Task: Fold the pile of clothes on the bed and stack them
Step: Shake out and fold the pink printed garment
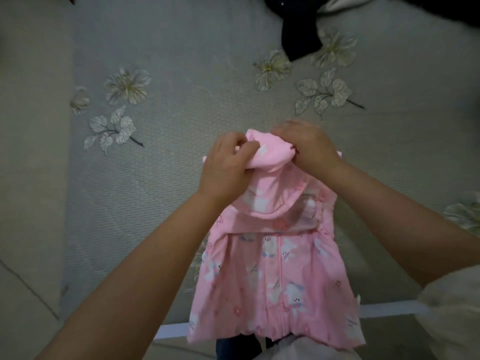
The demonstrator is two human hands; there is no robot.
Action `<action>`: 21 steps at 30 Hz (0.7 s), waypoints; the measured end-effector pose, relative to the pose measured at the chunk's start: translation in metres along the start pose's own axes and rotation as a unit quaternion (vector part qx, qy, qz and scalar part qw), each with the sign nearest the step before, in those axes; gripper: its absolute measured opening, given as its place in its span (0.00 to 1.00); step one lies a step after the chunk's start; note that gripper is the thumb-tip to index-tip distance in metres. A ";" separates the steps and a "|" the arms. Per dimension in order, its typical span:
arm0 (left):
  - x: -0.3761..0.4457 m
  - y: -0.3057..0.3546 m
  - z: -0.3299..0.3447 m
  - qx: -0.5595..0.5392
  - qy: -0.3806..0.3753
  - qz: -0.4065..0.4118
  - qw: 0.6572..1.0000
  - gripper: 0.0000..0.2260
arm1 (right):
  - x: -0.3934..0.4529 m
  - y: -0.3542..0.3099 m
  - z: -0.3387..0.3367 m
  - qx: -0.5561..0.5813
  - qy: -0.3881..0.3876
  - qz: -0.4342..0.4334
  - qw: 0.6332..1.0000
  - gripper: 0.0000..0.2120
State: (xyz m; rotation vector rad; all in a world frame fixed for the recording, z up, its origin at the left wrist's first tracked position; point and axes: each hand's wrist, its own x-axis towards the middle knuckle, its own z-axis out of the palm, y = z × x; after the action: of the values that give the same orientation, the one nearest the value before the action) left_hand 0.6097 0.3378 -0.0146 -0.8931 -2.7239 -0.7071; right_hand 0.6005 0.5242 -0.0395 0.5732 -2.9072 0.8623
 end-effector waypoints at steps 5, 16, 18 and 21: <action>-0.072 0.027 0.029 -0.017 -0.313 -0.078 0.946 0.27 | -0.072 0.006 0.024 -0.121 -0.342 -0.004 0.932 0.28; -0.139 0.026 0.116 0.170 -0.500 -0.147 0.837 0.37 | -0.133 0.001 0.087 -0.178 -0.269 0.015 0.946 0.32; -0.138 0.026 0.120 0.180 -0.496 -0.144 0.837 0.38 | -0.137 0.003 0.088 -0.155 -0.270 0.013 0.950 0.32; -0.138 0.019 0.109 0.131 -0.487 -0.125 0.854 0.38 | -0.146 0.001 0.079 -0.128 -0.300 0.047 0.944 0.27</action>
State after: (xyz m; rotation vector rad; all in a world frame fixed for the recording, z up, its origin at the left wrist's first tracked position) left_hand 0.7285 0.3351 -0.1459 -1.0208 -3.7298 0.2130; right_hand 0.7402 0.5314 -0.1291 0.7921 -3.5357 0.3344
